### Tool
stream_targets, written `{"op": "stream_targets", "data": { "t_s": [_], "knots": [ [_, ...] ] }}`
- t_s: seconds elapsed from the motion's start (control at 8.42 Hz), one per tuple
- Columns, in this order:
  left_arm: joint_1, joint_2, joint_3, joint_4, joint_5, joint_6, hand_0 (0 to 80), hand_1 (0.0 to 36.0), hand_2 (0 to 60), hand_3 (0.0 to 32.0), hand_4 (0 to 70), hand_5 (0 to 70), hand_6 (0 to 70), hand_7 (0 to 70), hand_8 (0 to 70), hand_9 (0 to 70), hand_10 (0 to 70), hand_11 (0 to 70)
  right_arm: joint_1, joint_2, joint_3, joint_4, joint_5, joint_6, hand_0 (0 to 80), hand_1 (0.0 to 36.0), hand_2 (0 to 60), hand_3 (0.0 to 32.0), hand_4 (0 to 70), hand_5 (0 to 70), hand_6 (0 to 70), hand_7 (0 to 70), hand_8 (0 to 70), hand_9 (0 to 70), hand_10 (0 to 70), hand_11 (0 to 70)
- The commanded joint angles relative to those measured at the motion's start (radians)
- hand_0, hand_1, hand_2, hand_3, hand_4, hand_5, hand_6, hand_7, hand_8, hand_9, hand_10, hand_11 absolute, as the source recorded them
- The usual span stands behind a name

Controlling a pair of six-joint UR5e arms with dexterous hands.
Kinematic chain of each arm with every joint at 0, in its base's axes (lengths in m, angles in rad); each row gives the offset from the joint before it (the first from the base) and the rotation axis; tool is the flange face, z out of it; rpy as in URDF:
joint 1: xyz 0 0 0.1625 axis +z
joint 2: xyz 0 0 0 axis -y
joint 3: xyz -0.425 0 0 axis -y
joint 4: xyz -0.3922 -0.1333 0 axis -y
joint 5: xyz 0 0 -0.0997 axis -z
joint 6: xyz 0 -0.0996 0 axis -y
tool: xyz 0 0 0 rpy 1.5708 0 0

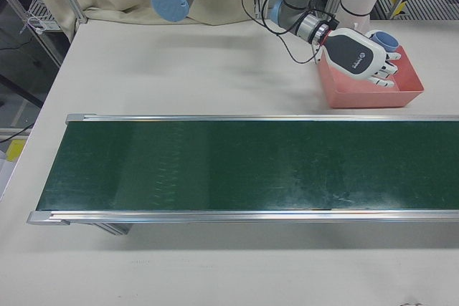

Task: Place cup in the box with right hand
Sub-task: 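Lift the cup off the belt and carry it toward the pink tray, then lower the cup into the pink tray and open the right hand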

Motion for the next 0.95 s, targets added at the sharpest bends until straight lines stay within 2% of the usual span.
{"op": "stream_targets", "data": {
  "t_s": [0.0,0.12,0.36,0.48,0.59,0.71,0.83],
  "knots": [
    [0.001,0.000,0.000,0.000,0.000,0.000,0.0,0.0,0.0,0.0,0.0,0.0,0.0,0.0,0.0,0.0,0.0,0.0,-0.041,0.024,-0.035,0.000,0.061,-0.003,49.4,0.0,0.0,0.0,70.0,1.7,30.1,70.0,25.7,48.5,7.3,9.9],
    [0.000,0.000,0.000,0.000,-0.002,0.000,0.0,0.0,0.0,0.0,0.0,0.0,0.0,0.0,0.0,0.0,0.0,0.0,-0.050,0.031,-0.035,0.000,0.063,-0.005,47.7,0.0,0.0,0.0,70.0,1.2,29.5,70.0,26.0,49.1,6.9,9.2],
    [0.001,0.000,0.000,0.000,0.000,0.000,0.0,0.0,0.0,0.0,0.0,0.0,0.0,0.0,0.0,0.0,0.0,0.0,-0.049,0.028,-0.029,-0.002,0.061,-0.002,43.2,0.0,0.0,0.0,65.5,0.2,27.9,70.0,26.2,49.8,5.6,6.9],
    [0.001,0.000,0.000,0.000,0.000,0.000,0.0,0.0,0.0,0.0,0.0,0.0,0.0,0.0,0.0,0.0,0.0,0.0,-0.049,0.027,-0.026,-0.002,0.061,-0.002,34.9,0.0,0.0,0.0,66.1,0.0,27.5,70.0,25.8,49.6,4.9,5.7],
    [0.001,0.000,0.000,0.000,0.000,0.000,0.0,0.0,0.0,0.0,0.0,0.0,0.0,0.0,0.0,0.0,0.0,0.0,-0.049,0.024,-0.018,-0.003,0.061,0.000,13.5,0.0,0.0,0.0,68.3,0.0,27.9,70.0,25.7,49.5,4.6,4.7],
    [0.000,0.000,0.000,0.000,-0.002,0.000,0.0,0.0,0.0,0.0,0.0,0.0,0.0,0.0,0.0,0.0,0.0,0.0,-0.049,0.021,-0.015,-0.003,0.060,0.003,17.9,0.0,0.0,0.0,70.0,0.0,28.4,70.0,25.6,49.3,4.9,5.3],
    [0.000,0.000,0.000,0.000,0.000,0.000,0.0,0.0,0.0,0.0,0.0,0.0,0.0,0.0,0.0,0.0,0.0,0.0,-0.049,0.019,-0.015,-0.003,0.058,0.004,16.9,0.0,0.0,0.0,70.0,0.0,28.6,70.0,25.8,49.4,5.2,5.9]
  ]
}}
